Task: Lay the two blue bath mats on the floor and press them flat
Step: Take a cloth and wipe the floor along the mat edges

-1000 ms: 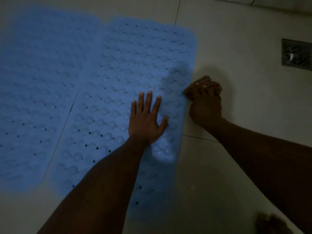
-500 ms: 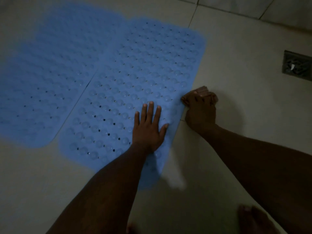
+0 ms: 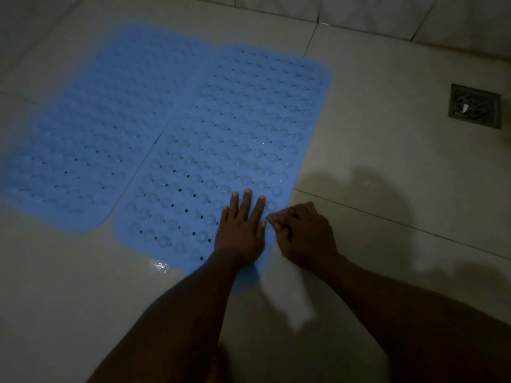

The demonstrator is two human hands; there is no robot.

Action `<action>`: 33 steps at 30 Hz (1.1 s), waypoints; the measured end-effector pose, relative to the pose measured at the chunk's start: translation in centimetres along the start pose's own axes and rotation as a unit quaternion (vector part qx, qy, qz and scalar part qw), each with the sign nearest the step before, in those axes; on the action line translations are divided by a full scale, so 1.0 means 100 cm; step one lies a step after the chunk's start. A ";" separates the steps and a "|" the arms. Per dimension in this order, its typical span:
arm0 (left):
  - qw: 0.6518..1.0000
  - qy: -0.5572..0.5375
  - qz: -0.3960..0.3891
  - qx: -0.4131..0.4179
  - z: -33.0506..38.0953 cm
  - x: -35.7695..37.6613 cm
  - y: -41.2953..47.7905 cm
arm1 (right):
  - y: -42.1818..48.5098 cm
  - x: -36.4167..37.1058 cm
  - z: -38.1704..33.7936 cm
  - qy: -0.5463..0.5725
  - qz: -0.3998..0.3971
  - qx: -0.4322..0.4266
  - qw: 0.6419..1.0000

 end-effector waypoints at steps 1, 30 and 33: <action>1.000 0.001 -0.007 0.000 0.001 0.000 -0.003 | -0.002 -0.002 -0.004 -0.004 -0.019 -0.003 1.000; 0.992 0.048 0.048 0.108 0.031 0.049 -0.141 | 0.105 0.036 -0.052 0.010 -0.009 -0.105 0.994; 0.996 0.046 0.067 0.045 0.005 0.057 -0.184 | 0.087 0.048 -0.064 0.002 -0.008 -0.137 0.991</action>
Point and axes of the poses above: each hand's wrist, its own y-axis towards the middle knuckle, its own x-axis out of the palm, z = x × y, the point moved 6 cm from there along y, towards the middle knuckle, and after that the axes turned 2 degrees about y, right-handed, at the moved point
